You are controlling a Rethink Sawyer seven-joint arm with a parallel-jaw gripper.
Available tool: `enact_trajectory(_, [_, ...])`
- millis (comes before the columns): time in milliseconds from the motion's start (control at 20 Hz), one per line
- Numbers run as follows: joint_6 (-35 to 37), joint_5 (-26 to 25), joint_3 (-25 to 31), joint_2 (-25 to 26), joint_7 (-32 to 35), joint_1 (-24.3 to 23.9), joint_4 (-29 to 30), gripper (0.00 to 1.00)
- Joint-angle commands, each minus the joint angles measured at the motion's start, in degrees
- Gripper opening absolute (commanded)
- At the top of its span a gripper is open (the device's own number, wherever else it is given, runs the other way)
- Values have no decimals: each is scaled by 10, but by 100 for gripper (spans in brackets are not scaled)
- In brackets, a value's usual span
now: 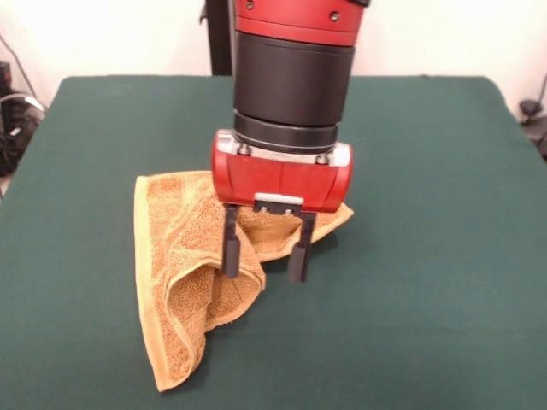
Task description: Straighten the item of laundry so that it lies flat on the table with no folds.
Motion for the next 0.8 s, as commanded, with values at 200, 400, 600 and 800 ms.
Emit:
enact_trajectory(200, [49,46,13,27,173,41,65,100])
enact_trajectory(400, [52,63,8,26,182,47,70,100])
enact_trajectory(600, [54,70,3,28,178,49,70,100])
enact_trajectory(800, [56,77,-2,30,171,51,69,100])
